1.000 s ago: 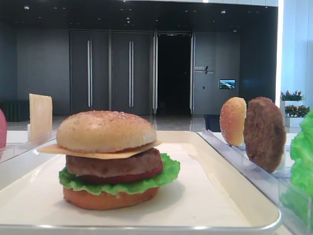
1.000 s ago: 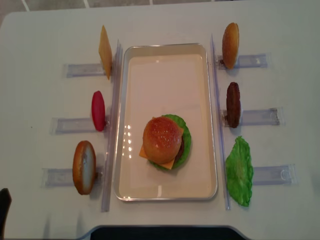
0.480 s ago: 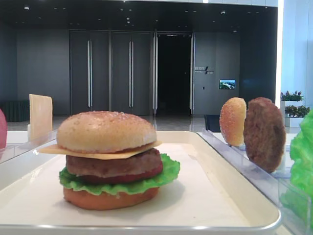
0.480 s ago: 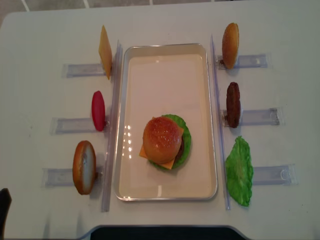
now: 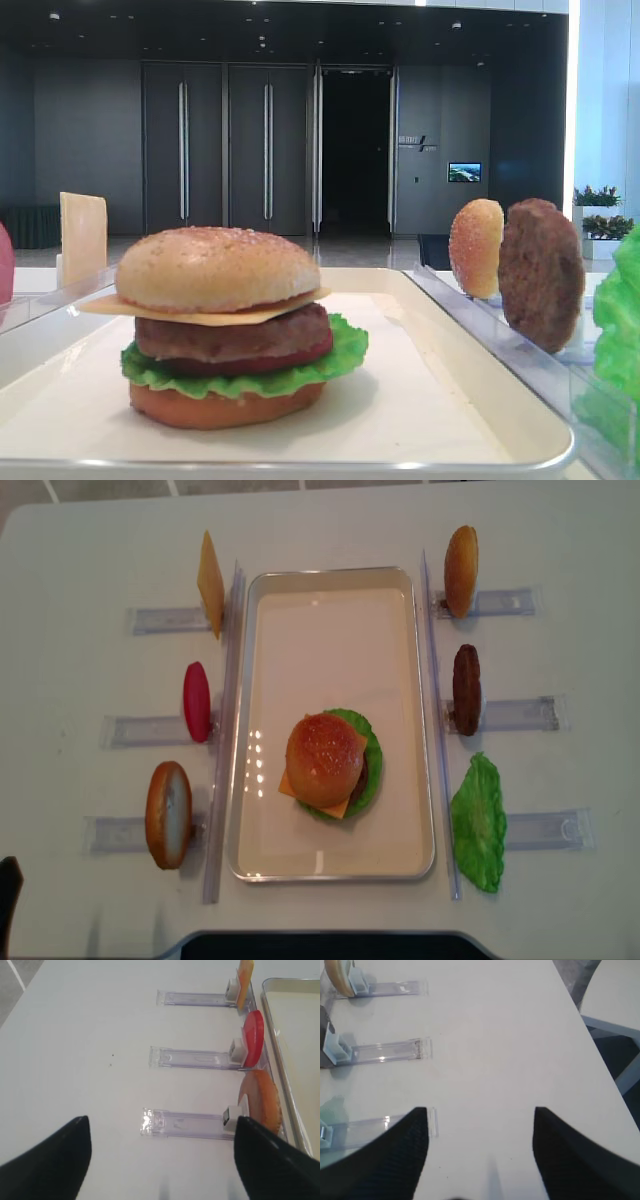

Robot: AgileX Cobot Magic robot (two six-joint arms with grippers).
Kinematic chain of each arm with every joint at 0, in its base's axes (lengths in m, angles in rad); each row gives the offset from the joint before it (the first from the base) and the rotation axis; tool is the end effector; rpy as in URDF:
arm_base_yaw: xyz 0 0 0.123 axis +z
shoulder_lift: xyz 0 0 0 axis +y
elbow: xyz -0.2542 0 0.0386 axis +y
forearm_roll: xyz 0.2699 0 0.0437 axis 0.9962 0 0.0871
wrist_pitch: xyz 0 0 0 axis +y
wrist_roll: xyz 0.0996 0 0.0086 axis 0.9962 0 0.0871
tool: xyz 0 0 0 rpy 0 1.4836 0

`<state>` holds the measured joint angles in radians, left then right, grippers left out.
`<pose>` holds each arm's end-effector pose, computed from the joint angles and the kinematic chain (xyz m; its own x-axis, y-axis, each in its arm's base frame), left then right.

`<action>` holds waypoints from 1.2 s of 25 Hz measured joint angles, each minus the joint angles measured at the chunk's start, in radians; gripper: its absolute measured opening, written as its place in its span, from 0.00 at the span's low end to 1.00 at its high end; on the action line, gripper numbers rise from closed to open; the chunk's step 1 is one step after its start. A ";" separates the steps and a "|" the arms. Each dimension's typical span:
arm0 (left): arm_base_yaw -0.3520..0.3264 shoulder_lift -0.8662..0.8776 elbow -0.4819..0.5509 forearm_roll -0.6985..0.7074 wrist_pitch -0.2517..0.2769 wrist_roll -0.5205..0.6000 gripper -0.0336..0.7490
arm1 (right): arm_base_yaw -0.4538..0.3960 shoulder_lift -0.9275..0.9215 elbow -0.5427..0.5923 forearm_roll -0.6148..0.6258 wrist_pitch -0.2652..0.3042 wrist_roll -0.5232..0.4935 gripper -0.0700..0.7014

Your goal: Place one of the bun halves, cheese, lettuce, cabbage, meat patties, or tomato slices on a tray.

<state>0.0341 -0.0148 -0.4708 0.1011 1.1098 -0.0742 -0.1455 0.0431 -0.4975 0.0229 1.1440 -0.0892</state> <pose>0.0488 0.0107 0.2716 -0.5060 -0.0463 -0.8613 -0.1265 0.9917 0.0210 0.0531 -0.0057 0.2735 -0.5690 0.0029 -0.8224 0.0829 0.9951 -0.0539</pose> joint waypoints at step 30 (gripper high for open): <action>0.000 0.000 0.000 0.000 0.000 0.000 0.93 | 0.001 -0.050 0.000 -0.011 -0.005 0.045 0.69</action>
<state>0.0341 -0.0148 -0.4708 0.1011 1.1098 -0.0742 -0.1447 -0.0073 -0.4975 0.0115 1.1387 -0.0445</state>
